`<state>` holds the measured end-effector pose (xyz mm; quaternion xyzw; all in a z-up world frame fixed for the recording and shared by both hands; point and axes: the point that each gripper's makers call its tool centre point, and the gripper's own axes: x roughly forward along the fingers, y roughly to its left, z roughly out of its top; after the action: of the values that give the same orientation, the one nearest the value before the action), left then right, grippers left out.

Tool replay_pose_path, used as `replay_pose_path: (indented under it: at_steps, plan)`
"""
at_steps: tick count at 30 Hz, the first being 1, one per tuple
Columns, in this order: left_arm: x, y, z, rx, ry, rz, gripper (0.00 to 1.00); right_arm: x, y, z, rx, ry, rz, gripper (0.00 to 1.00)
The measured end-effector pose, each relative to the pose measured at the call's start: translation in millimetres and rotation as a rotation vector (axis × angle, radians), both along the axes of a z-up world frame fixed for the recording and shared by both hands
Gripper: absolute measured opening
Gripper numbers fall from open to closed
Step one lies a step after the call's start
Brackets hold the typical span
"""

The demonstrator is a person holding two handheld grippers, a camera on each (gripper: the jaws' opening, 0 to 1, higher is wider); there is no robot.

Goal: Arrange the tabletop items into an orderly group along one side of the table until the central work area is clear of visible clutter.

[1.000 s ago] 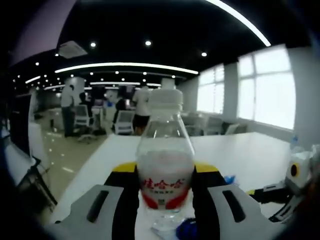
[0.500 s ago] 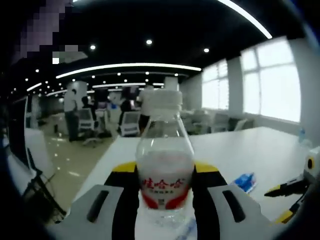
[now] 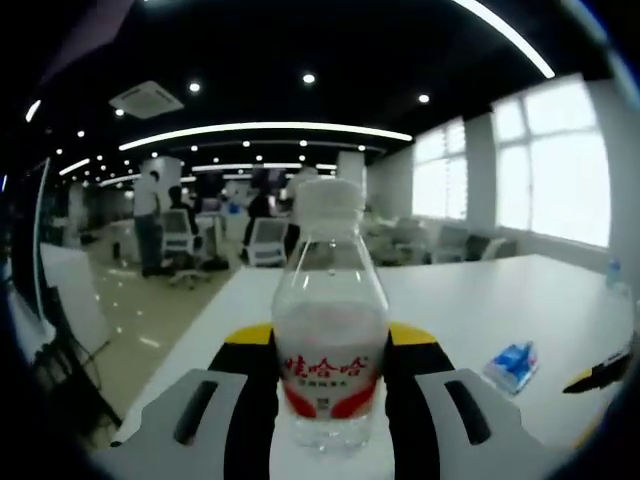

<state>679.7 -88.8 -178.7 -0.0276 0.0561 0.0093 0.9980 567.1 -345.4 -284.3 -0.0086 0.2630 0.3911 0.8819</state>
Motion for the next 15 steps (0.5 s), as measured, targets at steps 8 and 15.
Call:
replay_pose_path:
  at_steps: [8, 15]
  plan:
    - [11.0, 11, -32.9, -0.005, 0.024, 0.009, 0.38, 3, -3, -13.7, -0.027, 0.037, 0.008, 0.77]
    - [22.4, 13, -59.3, -0.001, 0.012, -0.012, 0.38, 1, -2, -26.3, -0.075, 0.055, 0.038, 0.76]
